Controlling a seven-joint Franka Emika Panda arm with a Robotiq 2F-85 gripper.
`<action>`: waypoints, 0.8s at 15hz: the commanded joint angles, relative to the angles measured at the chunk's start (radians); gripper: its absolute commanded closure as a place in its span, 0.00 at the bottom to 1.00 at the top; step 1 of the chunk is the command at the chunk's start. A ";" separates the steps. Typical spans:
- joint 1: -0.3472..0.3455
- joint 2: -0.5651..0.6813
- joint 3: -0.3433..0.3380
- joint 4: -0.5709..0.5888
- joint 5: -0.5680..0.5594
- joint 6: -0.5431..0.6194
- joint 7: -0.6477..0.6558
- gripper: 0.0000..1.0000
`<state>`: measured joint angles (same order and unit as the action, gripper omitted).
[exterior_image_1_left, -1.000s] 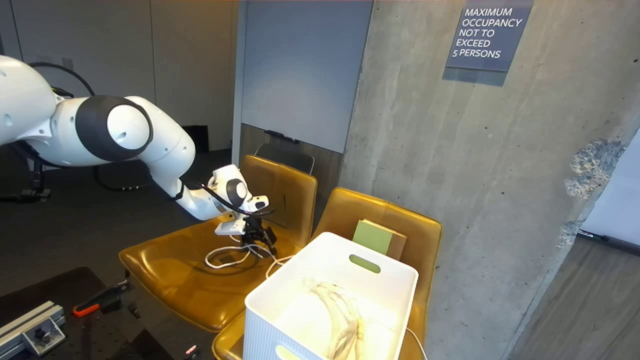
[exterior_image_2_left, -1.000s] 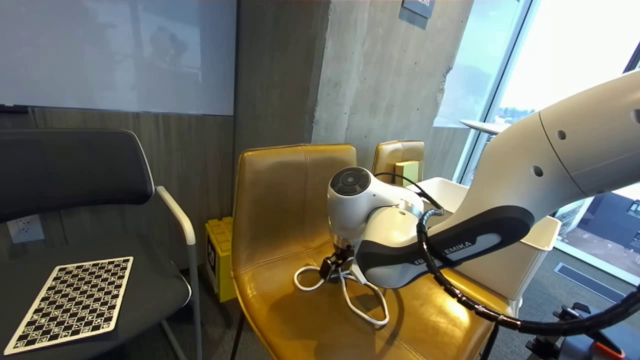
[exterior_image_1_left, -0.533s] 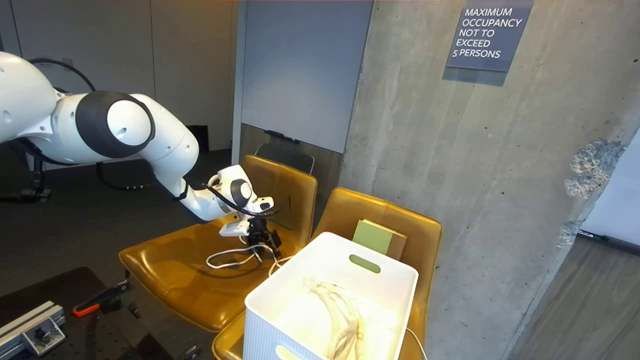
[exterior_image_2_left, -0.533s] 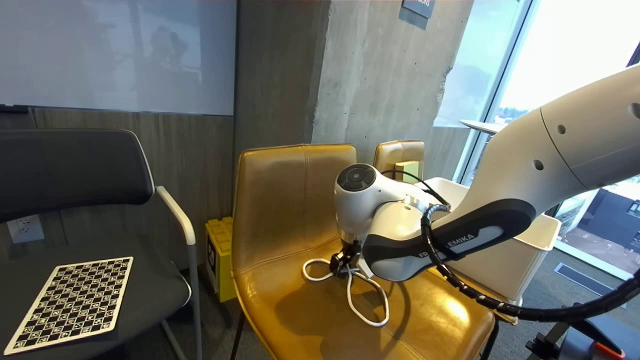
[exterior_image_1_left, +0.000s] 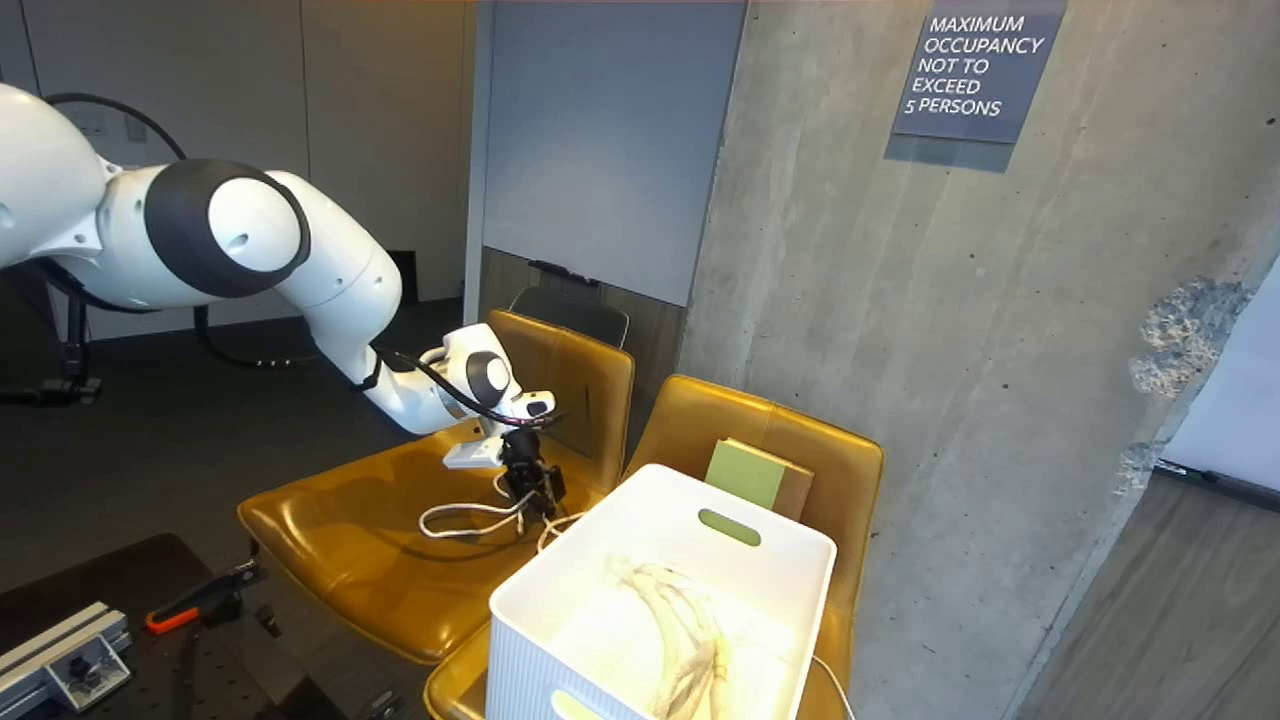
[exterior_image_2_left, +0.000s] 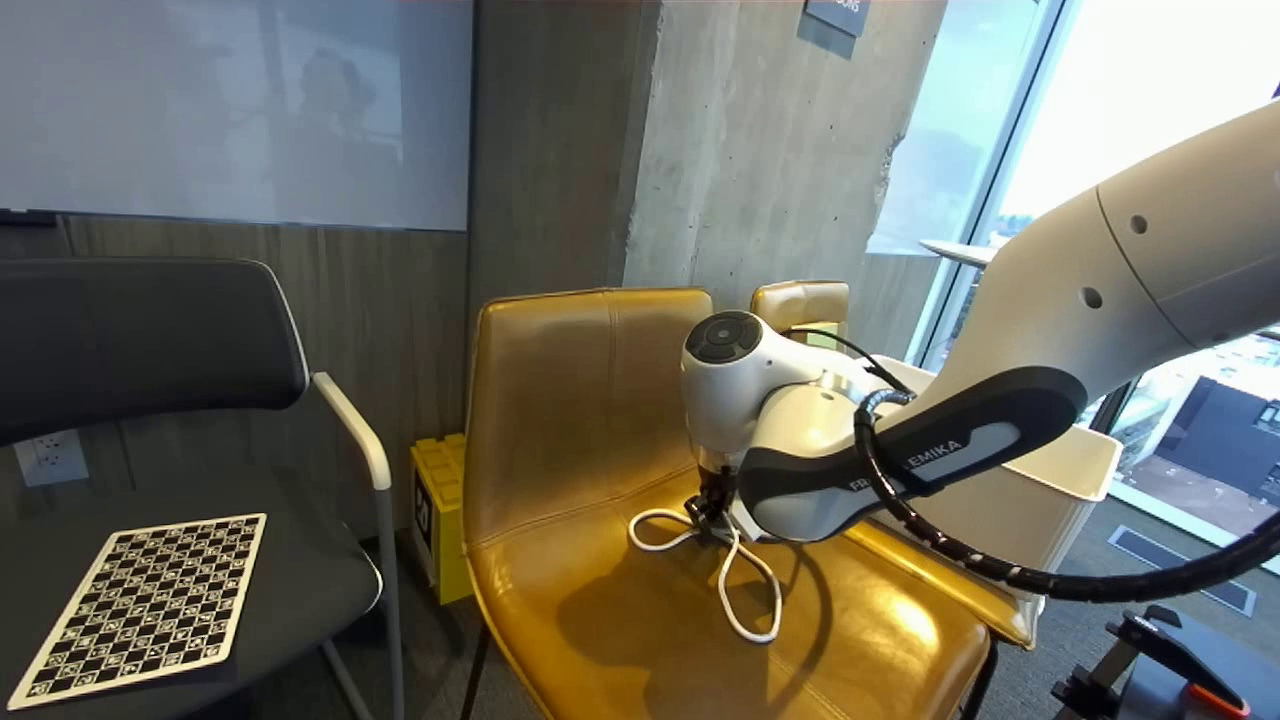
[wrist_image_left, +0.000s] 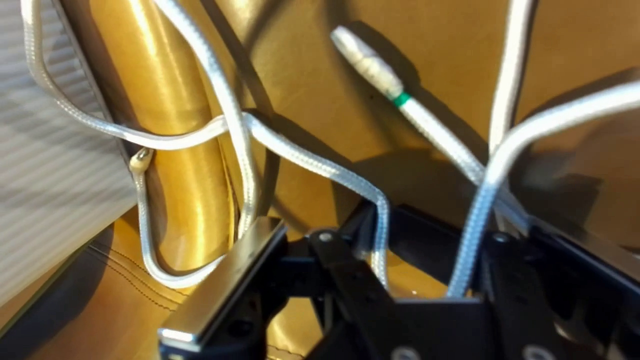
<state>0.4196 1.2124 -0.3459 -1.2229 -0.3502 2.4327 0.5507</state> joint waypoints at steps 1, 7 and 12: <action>0.017 -0.094 0.009 -0.118 -0.005 -0.032 0.019 1.00; 0.040 -0.307 0.026 -0.295 -0.008 -0.059 0.019 1.00; -0.011 -0.494 0.048 -0.288 -0.002 -0.148 0.002 1.00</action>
<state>0.4509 0.8534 -0.3320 -1.4737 -0.3501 2.3482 0.5664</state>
